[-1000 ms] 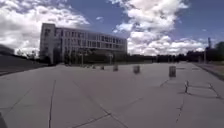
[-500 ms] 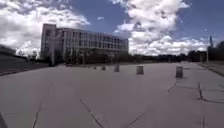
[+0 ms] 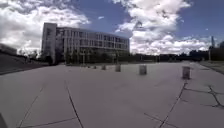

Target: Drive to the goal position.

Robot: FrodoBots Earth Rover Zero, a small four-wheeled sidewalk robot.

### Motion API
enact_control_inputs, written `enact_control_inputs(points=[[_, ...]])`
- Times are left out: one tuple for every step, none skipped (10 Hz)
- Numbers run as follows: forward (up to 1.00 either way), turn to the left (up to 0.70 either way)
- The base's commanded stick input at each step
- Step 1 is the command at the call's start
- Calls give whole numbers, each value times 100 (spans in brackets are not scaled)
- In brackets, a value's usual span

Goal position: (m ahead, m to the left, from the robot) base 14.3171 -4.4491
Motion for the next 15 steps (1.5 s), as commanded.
enact_control_inputs(points=[[70, -35], [70, -35], [70, -35], [70, -35], [70, -35], [70, -35], [70, -35], [70, -16], [70, -3], [70, 0], [70, 0], [70, 0], [70, 0], [70, 0], [70, 0]])
